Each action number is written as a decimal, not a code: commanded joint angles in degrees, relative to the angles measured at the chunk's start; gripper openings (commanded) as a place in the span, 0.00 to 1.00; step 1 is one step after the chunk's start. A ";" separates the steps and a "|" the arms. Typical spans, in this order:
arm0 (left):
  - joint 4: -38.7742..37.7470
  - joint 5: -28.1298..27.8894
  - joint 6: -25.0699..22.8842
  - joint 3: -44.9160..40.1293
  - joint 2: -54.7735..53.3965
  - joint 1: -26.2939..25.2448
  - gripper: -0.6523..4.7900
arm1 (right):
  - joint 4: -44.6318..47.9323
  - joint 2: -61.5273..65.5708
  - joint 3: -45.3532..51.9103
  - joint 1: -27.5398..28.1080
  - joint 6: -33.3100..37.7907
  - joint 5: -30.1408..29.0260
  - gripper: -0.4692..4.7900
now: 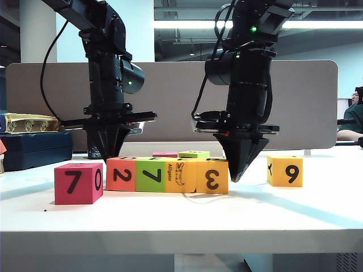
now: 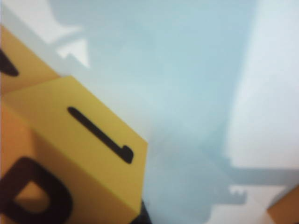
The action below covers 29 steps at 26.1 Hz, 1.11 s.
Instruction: Select the appropriate blocks from the scattered letter blocks on the table and arrange them in a row to spell out "DEEP".
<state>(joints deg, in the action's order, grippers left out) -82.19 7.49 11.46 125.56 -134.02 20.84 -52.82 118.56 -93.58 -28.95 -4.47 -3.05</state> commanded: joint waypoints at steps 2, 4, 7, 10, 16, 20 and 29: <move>-0.11 3.04 0.57 0.13 0.35 1.77 0.11 | 3.45 -0.28 -0.61 -0.44 -0.20 -1.18 0.09; -0.11 3.34 0.81 0.13 0.37 2.25 0.11 | 3.85 -0.28 -0.61 -0.35 -0.24 -0.48 0.09; -0.11 3.21 0.92 0.13 0.37 2.82 0.11 | 3.89 -0.28 -0.61 -0.22 -0.33 -0.24 0.09; -0.11 3.30 1.01 0.13 0.39 3.41 0.11 | 4.26 -0.28 -0.63 -0.09 -0.76 1.05 0.09; -0.13 3.48 1.11 0.09 0.39 5.33 0.11 | 4.50 -0.28 -1.68 0.20 -3.10 2.19 0.09; -0.13 4.11 1.18 0.09 0.39 5.90 0.11 | 4.39 -0.31 -2.80 0.24 -3.10 2.05 0.09; -0.13 3.67 0.70 0.09 0.39 5.68 0.11 | 2.14 -0.31 -3.50 0.22 -3.06 1.77 0.09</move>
<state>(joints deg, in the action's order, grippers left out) -82.65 6.02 12.51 125.49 -133.93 25.39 -53.43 118.56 -96.62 -27.77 -7.22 3.42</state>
